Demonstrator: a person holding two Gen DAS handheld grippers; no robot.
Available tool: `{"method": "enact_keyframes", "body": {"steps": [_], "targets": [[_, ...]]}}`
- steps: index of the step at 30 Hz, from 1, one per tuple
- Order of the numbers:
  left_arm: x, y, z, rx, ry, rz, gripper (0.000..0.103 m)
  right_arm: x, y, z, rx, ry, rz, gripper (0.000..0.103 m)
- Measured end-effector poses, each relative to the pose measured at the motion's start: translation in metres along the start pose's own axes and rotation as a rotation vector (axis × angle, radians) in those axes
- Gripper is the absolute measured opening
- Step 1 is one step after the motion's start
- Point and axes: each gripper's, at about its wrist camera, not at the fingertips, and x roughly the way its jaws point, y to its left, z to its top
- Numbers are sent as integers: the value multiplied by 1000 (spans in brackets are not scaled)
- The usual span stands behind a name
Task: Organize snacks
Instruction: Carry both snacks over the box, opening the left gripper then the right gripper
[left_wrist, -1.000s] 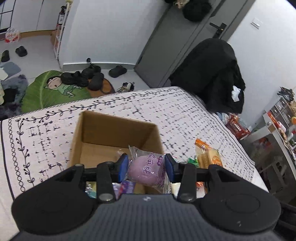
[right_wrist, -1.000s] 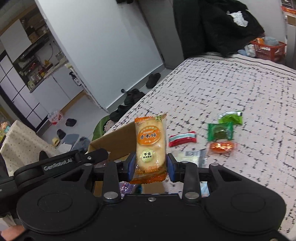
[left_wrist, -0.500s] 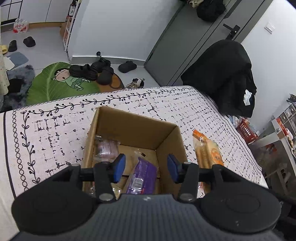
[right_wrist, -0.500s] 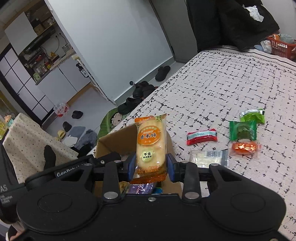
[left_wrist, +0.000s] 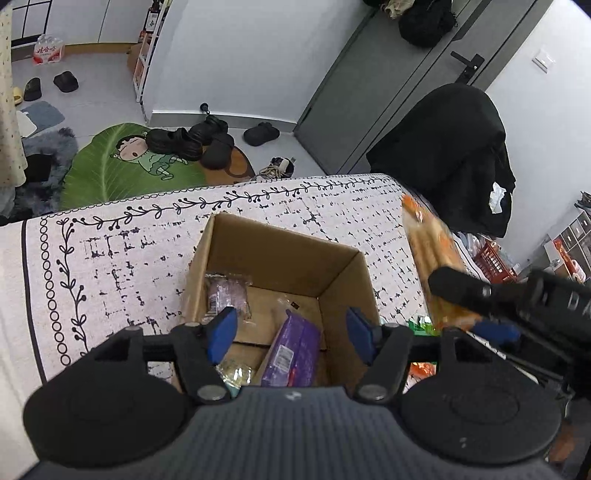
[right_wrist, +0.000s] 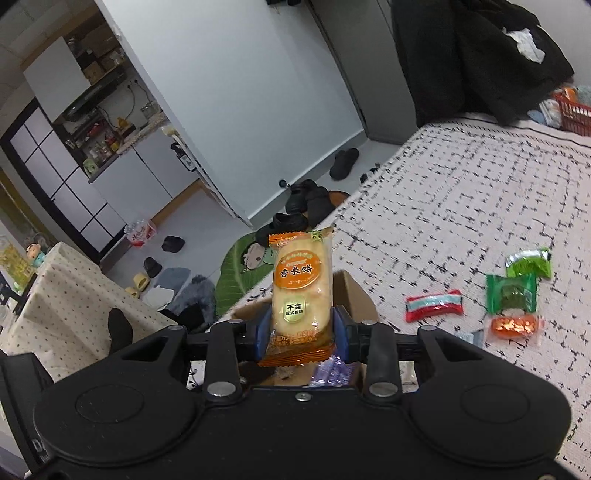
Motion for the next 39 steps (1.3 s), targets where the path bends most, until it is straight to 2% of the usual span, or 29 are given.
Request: {"method": "enact_keyframes", "body": {"steps": [3,5,8,12,17,24,26,31,39], "targets": [[-4,-1,0,10,2,-13,69,1,7,1,-11,11,9,37],[-7,-2,-1,19,-2,-14,75,0,11,0,-12,7,7,50],[-11,-1,-2,16,0,-21,76,-6,16,-2,-13,0,7,59],[-16,-1,-1,16,5,-32,79,-15,17,-5,-16,-1,-14,60],[-24,-7,-1,27,6,-51,90,-34,11,-9,-13,-17,-53,63],[-31,-23,-6,74,31,-59,96,-63,-9,-13,9,-44,-122,71],[-35,-27,-8,84,30,-68,97,-69,-14,-15,10,-51,-141,77],[-41,-42,-13,141,31,-66,103,-87,-30,-20,12,-59,-184,78],[-46,-62,-24,176,41,-95,103,-108,-51,-30,9,-75,-231,84]]}}
